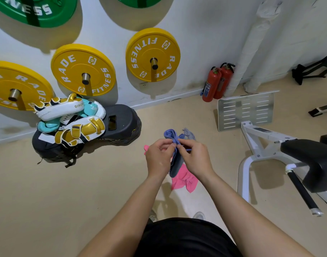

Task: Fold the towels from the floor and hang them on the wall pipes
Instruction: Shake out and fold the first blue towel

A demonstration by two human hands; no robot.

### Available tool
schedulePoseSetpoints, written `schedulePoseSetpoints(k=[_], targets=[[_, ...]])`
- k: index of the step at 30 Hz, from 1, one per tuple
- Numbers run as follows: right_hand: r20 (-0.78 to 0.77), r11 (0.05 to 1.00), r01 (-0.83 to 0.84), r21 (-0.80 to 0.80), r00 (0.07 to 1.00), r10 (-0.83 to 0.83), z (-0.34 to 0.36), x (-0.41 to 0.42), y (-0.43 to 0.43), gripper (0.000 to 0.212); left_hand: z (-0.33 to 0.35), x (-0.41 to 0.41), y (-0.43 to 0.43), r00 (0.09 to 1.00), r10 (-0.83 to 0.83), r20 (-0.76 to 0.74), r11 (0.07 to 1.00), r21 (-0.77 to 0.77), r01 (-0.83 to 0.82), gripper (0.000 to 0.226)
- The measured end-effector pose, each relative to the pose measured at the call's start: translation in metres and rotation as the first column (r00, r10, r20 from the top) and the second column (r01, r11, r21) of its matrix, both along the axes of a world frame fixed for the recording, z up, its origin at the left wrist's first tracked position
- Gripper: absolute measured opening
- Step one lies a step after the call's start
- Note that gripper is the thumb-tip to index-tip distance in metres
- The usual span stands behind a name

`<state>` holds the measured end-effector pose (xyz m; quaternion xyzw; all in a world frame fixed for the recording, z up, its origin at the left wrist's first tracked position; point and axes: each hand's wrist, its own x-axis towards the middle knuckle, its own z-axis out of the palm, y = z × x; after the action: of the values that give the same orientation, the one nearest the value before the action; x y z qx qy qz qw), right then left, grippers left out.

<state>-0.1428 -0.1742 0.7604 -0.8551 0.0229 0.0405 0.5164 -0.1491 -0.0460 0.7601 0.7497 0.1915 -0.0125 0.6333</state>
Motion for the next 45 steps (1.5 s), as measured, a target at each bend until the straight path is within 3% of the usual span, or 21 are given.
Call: schedulePoseSetpoints(k=[4,8,10,12,15,17,24,30,35,37,40,42,45], targets=[[0.019,0.996,-0.081,0.039,0.997,0.080,0.005,0.000,-0.001,0.026,0.007,-0.002,0.004,1.000,-0.007,0.009,0.998,-0.066,0.008,0.014],[0.003,0.995,-0.054,0.089,0.999,0.054,0.008,0.011,-0.002,0.012,0.011,-0.003,0.016,0.986,-0.163,0.023,0.984,-0.063,0.164,0.025],[0.000,0.993,-0.070,0.092,0.998,0.070,0.011,0.018,-0.002,0.010,0.014,-0.004,0.026,0.982,-0.185,0.036,0.983,-0.012,0.185,0.031],[0.005,0.990,-0.097,0.103,0.995,0.097,0.017,0.022,-0.003,0.013,0.015,-0.006,0.041,0.984,-0.168,0.061,0.974,0.167,0.156,0.026],[0.004,0.974,-0.146,0.175,0.989,0.147,0.029,0.027,-0.004,0.018,0.009,-0.007,0.068,0.949,-0.315,0.033,0.799,0.548,0.246,0.028],[0.007,0.961,-0.192,0.200,0.981,0.194,0.034,0.029,-0.005,0.020,0.003,-0.007,0.078,0.912,-0.408,-0.042,0.669,0.666,0.331,0.037],[-0.007,0.943,-0.288,0.170,0.956,0.293,0.041,0.039,-0.016,0.021,-0.002,0.006,0.083,0.850,-0.518,-0.097,0.376,0.867,0.328,0.040],[-0.039,0.969,-0.234,0.080,0.971,0.237,0.033,0.042,-0.034,0.022,0.002,0.017,0.098,0.846,-0.531,-0.048,0.300,0.923,0.240,0.019],[-0.098,0.992,-0.109,-0.059,0.990,0.103,0.012,0.038,-0.040,0.021,0.033,0.028,0.098,0.799,-0.599,0.058,0.356,0.913,0.201,0.012],[-0.089,0.996,-0.074,-0.045,0.994,0.070,0.014,0.036,-0.037,0.024,0.042,0.031,0.094,0.778,-0.628,0.029,0.335,0.912,0.236,0.016],[-0.025,0.997,-0.071,0.031,0.997,0.072,0.029,0.037,-0.029,0.027,0.040,0.036,0.101,0.827,-0.562,-0.021,0.359,0.894,0.267,0.028],[0.010,0.994,-0.111,0.002,0.994,0.111,0.034,0.041,-0.024,0.027,0.037,0.038,0.106,0.864,-0.504,-0.011,0.439,0.858,0.267,0.028],[0.001,0.994,-0.096,-0.060,0.995,0.096,0.032,0.048,-0.023,0.025,0.040,0.036,0.098,0.904,-0.419,0.078,0.700,0.663,0.267,0.027]])
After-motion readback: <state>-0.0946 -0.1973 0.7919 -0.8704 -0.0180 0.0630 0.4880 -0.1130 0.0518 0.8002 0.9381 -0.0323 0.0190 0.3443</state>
